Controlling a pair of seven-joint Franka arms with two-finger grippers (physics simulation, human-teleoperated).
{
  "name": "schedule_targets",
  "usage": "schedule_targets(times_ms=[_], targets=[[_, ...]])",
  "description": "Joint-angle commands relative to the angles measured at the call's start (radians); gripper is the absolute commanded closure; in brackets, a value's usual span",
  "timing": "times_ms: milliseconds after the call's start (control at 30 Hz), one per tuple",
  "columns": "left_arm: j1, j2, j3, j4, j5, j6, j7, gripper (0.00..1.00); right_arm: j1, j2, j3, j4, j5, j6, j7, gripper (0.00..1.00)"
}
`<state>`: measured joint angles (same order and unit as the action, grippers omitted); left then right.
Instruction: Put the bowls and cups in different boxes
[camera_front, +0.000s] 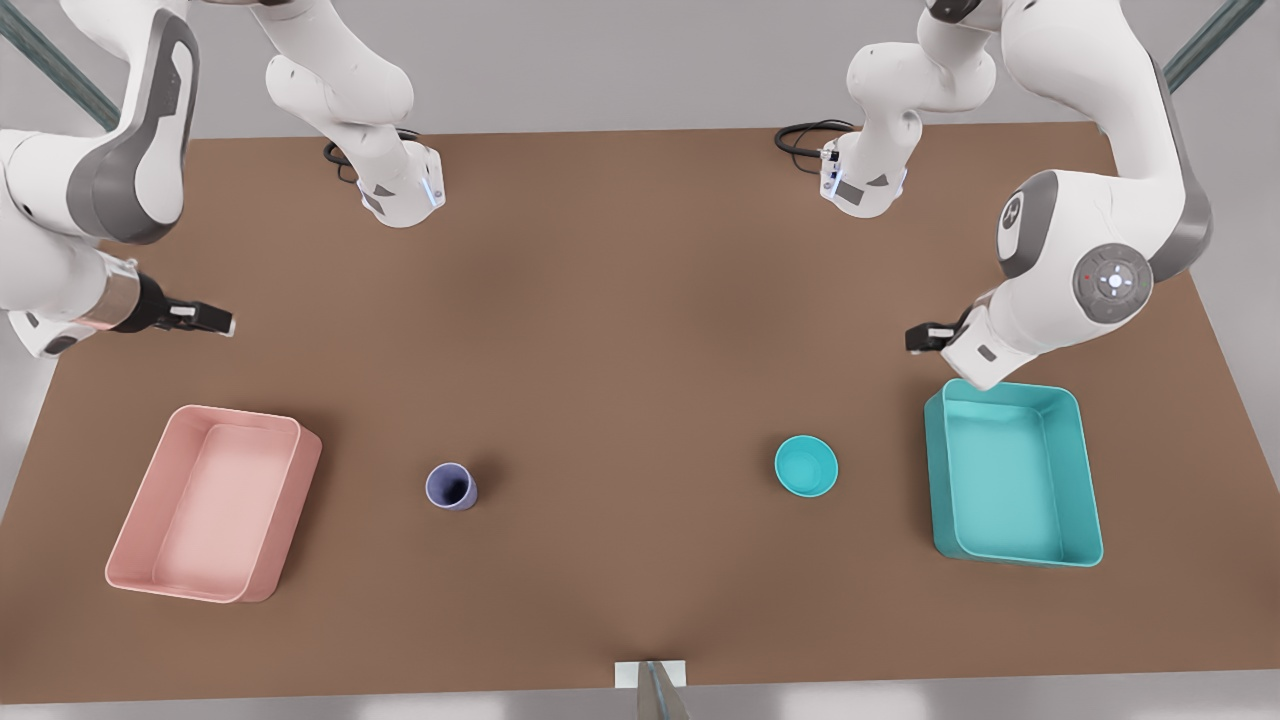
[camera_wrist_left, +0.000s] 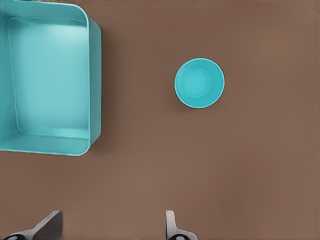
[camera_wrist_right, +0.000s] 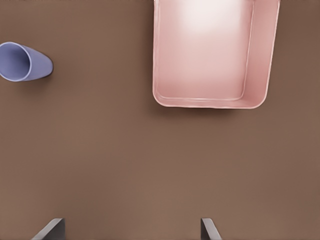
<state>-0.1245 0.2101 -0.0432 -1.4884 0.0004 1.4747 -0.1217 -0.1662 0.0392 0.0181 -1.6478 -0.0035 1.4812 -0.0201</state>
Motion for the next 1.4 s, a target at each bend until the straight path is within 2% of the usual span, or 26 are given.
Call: schedule_targets(times_ms=[0, 100, 167, 233, 267, 533, 733, 767, 833, 867, 900, 933, 1067, 1100, 1133, 1167, 1200, 1233, 1367], targets=[[0.000, -0.001, 0.000, 0.000, 0.000, 0.029, -0.042, 0.00, 0.060, 0.011, 0.002, -0.001, 0.002, 0.042, 0.002, 0.00], [-0.001, 0.038, 0.000, -0.007, -0.010, 0.067, -0.044, 0.00, 0.073, 0.142, 0.005, 0.080, 0.007, 0.047, 0.000, 0.00], [0.002, 0.218, -0.012, 0.000, -0.112, 0.311, -0.027, 0.00, 0.128, 0.341, 0.028, 0.244, 0.069, 0.155, -0.023, 0.00], [0.005, 0.416, -0.017, 0.059, -0.123, 0.462, 0.034, 0.00, 0.212, 0.433, 0.026, 0.264, 0.062, 0.375, 0.068, 0.00], [0.005, 0.463, -0.024, 0.059, -0.131, 0.574, 0.034, 0.00, 0.231, 0.464, 0.026, 0.263, 0.059, 0.436, 0.098, 0.00], [0.005, 0.514, -0.029, -0.009, -0.192, 0.682, 0.106, 0.00, 0.333, 0.608, 0.026, 0.249, 0.057, 0.600, 0.098, 0.00], [0.008, 0.571, -0.032, -0.046, -0.237, 0.687, 0.200, 0.00, 0.347, 0.622, 0.025, 0.145, 0.057, 0.662, 0.100, 0.00], [0.008, 0.577, -0.038, -0.046, -0.238, 0.687, 0.200, 0.09, 0.346, 0.628, 0.025, 0.134, 0.057, 0.671, 0.100, 0.00], [0.008, 0.572, -0.047, -0.046, -0.240, 0.674, 0.197, 0.50, 0.344, 0.630, 0.020, 0.114, 0.057, 0.674, 0.100, 0.00], [0.008, 0.574, -0.052, -0.046, -0.241, 0.673, 0.195, 0.65, 0.344, 0.631, 0.017, 0.106, 0.057, 0.677, 0.100, 0.00], [0.008, 0.574, -0.052, -0.046, -0.276, 0.668, 0.195, 0.73, 0.343, 0.631, 0.017, 0.098, 0.059, 0.691, 0.100, 0.00], [0.008, 0.574, -0.052, -0.046, -0.296, 0.667, 0.195, 0.79, 0.336, 0.633, 0.017, 0.098, 0.059, 0.700, 0.100, 0.00], [0.008, 0.557, -0.050, -0.043, -0.296, 0.612, 0.197, 0.79, 0.338, 0.676, 0.017, 0.098, 0.059, 0.746, 0.128, 0.00], [0.008, 0.532, -0.038, -0.038, -0.290, 0.564, 0.197, 0.79, 0.336, 0.682, 0.017, 0.097, 0.059, 0.746, 0.128, 0.03], [0.008, 0.493, -0.001, -0.035, -0.289, 0.501, 0.195, 0.79, 0.335, 0.689, 0.017, 0.097, 0.060, 0.746, 0.128, 0.19], [0.008, 0.439, 0.049, -0.033, -0.284, 0.443, 0.195, 0.79, 0.335, 0.692, 0.017, 0.098, 0.059, 0.746, 0.128, 0.53], [0.008, 0.399, 0.100, -0.020, -0.266, 0.406, 0.195, 0.79, 0.336, 0.692, 0.017, 0.098, 0.059, 0.746, 0.128, 0.69], [0.032, 0.370, 0.151, 0.014, -0.209, 0.342, 0.198, 0.79, 0.338, 0.692, 0.017, 0.098, 0.059, 0.745, 0.128, 0.79], [0.082, 0.315, 0.353, 0.042, -0.192, 0.273, 0.205, 0.79, 0.338, 0.680, 0.019, 0.118, 0.060, 0.737, 0.129, 0.79]])
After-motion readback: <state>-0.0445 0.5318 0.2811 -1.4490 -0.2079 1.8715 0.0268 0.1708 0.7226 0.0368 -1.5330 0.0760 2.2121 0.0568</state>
